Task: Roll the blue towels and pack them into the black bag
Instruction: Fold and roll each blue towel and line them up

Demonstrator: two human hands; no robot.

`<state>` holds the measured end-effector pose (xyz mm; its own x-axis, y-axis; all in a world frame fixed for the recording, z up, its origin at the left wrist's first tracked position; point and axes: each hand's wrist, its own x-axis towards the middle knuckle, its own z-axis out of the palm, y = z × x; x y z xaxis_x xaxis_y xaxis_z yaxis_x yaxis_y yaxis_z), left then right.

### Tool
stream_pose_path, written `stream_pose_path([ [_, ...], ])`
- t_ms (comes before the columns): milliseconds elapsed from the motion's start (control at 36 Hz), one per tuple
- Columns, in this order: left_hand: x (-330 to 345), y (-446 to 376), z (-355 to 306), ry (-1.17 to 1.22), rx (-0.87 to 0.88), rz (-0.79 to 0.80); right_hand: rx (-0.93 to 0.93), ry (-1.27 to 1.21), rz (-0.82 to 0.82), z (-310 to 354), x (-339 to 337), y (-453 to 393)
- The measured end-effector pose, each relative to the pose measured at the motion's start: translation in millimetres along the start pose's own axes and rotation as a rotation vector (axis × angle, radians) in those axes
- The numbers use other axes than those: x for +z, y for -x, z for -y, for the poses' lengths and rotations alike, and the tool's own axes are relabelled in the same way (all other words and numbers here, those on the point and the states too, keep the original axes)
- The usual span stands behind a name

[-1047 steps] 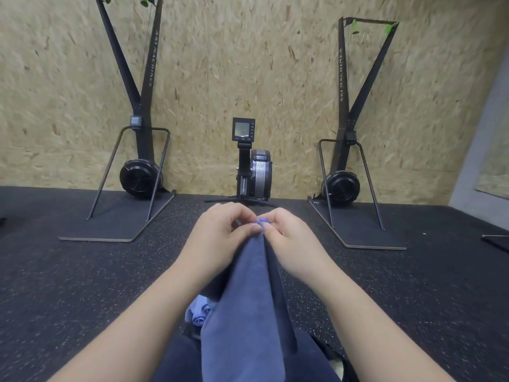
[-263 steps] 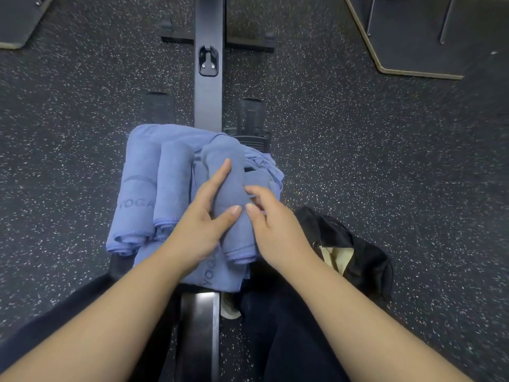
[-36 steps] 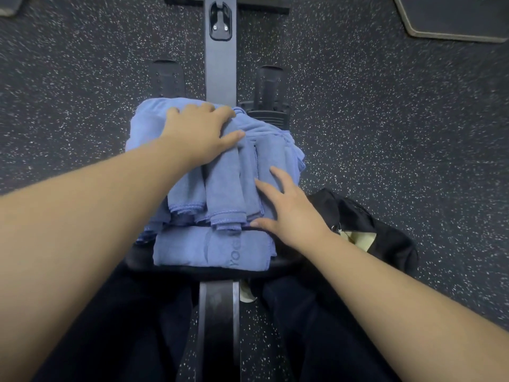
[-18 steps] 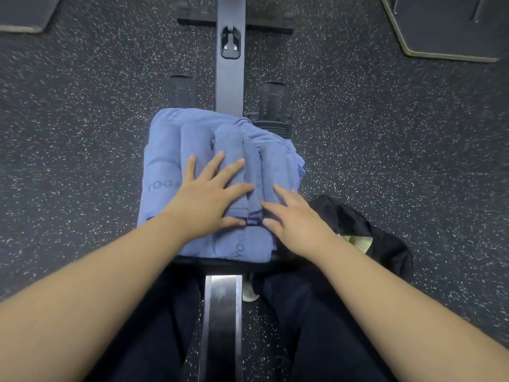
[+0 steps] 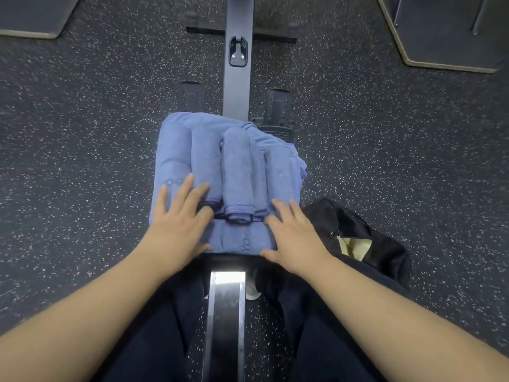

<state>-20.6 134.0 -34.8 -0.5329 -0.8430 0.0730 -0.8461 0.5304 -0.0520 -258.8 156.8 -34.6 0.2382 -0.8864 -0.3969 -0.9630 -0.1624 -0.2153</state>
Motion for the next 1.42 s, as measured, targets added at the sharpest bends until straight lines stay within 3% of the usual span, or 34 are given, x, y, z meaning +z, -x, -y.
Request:
stream_pose_path([
  [222, 8.7, 2.6, 0.1, -0.037, 0.0, 0.015, -0.011, 0.01, -0.122, 1.0, 6.0, -4.0],
  [472, 14.7, -0.5, -6.5, -0.062, -0.052, -0.015, 0.023, 0.0, -0.051, -1.1, 5.7, -3.5],
  [639, 5.6, 2.6, -0.6, 0.05, -0.043, 0.01, 0.023, -0.054, -0.005, -8.1, -0.9, -4.3],
  [806, -5.2, -7.4, 10.2, 0.307, -0.293, -0.196, -0.126, -0.246, -0.275, -2.3, -8.7, -14.6],
  [917, -3.3, -17.1, 19.8, 0.368, -0.421, -0.016, -0.182, -0.272, -0.251, 6.5, -5.9, -24.3],
  [1111, 0.1, -34.8, 18.8, 0.319, -0.36, 0.097, -0.212, -0.314, -0.271, 22.0, -4.4, -35.0],
  [1417, 4.9, -35.3, 33.3, 0.5, -0.218, 0.032, -0.223, -0.325, -0.329, 30.9, -0.4, -40.9],
])
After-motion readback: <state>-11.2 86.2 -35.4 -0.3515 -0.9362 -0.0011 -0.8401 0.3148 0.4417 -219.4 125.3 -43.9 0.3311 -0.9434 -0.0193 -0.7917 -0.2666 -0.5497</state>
